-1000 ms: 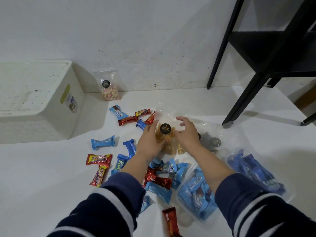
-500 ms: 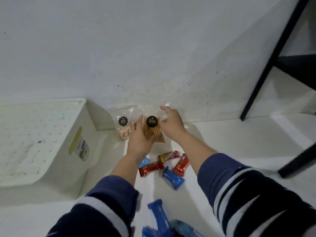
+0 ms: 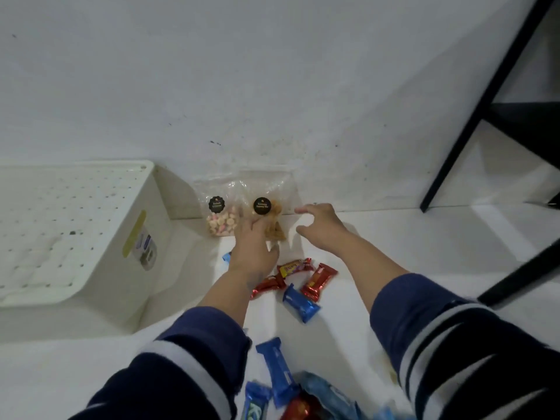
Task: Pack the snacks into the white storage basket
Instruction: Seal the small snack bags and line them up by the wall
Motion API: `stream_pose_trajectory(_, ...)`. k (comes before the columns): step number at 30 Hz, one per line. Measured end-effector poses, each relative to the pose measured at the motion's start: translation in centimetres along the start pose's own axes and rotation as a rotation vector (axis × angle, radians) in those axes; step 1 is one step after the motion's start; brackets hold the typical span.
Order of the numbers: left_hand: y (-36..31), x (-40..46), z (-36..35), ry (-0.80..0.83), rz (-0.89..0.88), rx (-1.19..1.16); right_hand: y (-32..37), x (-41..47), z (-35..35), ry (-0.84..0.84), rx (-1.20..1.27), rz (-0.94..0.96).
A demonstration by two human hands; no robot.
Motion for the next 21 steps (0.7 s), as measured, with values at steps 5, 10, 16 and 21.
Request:
stream_pose_trajectory(5,-4.6,-6.3,-3.9,0.164,-0.062,0.113,-2.3,-8.4,3.3,0.105,-0.073,-0.104)
stream_pose_trajectory(10,-9.6,-12.5,-9.4,0.375,-0.153,0.226,-5.3,-16.2,8.3,0.081,-0.127,-0.187)
stream_pose_trajectory(16,-12.3,-17.2,-14.7,0.613,-0.133,0.375,-10.5,-23.0,12.8,0.018,-0.251,-0.340)
stream_pose_trajectory(21,-11.3,-18.4,-17.3,0.673,-0.083,0.466,-13.2,-26.8,13.9,-0.113,-0.222,-0.441)
Point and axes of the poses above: each hand's wrist, its own x-axis towards the middle knuckle, its own z-axis out of the back of the hand, y = z × x, the point moved 9 cm from there along x, towards the middle knuckle, and after that the axes turned 14 degrees about z, right-handed, at the moved point
